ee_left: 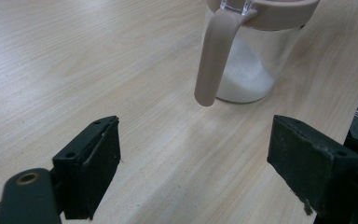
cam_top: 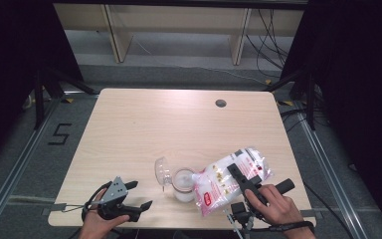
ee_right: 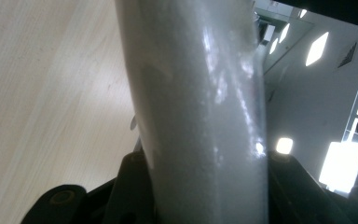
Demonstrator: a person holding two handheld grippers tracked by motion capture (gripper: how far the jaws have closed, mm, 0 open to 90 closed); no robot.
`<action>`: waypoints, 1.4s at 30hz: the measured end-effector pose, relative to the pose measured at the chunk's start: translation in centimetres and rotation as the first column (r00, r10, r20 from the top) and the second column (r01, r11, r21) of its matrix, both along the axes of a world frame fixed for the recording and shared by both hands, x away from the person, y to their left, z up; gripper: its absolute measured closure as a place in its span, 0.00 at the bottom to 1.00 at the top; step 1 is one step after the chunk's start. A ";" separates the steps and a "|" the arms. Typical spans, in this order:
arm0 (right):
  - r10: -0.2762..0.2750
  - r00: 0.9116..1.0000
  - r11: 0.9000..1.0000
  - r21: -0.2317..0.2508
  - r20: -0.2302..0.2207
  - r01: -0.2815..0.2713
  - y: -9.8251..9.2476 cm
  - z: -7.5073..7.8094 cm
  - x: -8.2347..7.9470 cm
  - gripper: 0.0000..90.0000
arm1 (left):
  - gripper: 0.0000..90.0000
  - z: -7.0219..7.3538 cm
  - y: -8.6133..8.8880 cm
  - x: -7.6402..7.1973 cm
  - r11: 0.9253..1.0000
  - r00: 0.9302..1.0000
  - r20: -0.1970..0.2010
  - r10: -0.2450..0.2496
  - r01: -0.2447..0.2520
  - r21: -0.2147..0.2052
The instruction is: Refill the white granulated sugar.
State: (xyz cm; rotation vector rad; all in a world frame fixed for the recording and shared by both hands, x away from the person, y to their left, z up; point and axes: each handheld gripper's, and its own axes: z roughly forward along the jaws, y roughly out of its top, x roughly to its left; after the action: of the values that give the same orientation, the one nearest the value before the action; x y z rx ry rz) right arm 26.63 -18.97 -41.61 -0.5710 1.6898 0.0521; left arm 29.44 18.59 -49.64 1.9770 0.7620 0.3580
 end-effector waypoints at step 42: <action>-0.008 1.000 1.000 -0.022 -0.004 0.008 0.2 0.2 -0.2 0.77 | 0.18 0.0 0.0 0.0 1.000 1.000 -0.001 -0.001 0.001 0.003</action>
State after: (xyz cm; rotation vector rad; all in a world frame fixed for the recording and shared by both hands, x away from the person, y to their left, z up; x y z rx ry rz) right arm 26.41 -18.76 -41.43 -0.5815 1.6981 0.0289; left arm 29.46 18.61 -49.65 1.9807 0.7611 0.3581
